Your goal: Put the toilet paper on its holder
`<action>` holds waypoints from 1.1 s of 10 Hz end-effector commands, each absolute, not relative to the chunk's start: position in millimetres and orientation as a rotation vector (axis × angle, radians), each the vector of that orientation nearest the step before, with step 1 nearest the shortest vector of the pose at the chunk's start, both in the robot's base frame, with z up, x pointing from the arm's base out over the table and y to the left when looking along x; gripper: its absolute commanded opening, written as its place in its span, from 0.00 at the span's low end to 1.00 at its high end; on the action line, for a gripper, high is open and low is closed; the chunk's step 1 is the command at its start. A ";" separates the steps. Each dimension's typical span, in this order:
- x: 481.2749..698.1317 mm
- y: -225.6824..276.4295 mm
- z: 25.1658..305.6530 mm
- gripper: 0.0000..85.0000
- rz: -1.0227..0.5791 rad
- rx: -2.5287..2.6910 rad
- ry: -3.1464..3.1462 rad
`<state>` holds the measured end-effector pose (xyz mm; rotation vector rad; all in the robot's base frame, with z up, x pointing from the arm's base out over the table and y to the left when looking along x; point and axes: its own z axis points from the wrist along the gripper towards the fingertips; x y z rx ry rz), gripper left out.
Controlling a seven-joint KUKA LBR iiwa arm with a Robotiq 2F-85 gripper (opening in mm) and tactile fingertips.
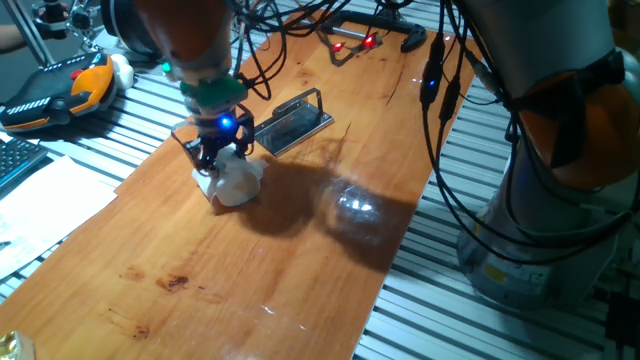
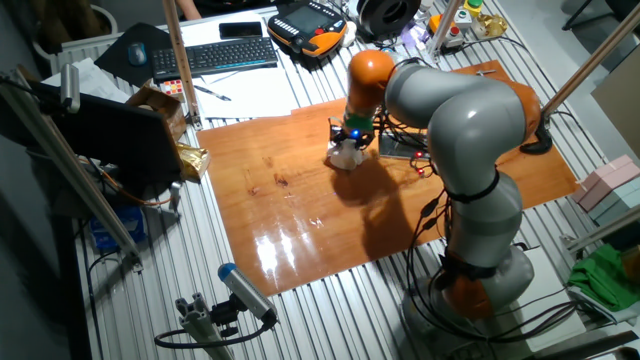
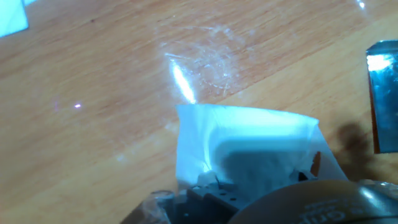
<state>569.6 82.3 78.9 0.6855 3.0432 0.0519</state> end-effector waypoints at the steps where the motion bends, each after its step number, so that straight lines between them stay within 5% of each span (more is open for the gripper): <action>1: 571.2 82.3 87.1 0.01 0.053 0.714 3.041; 6: 578.7 69.0 127.9 0.01 0.111 1.171 2.811; 11: 575.5 41.1 136.4 0.01 0.078 1.589 2.513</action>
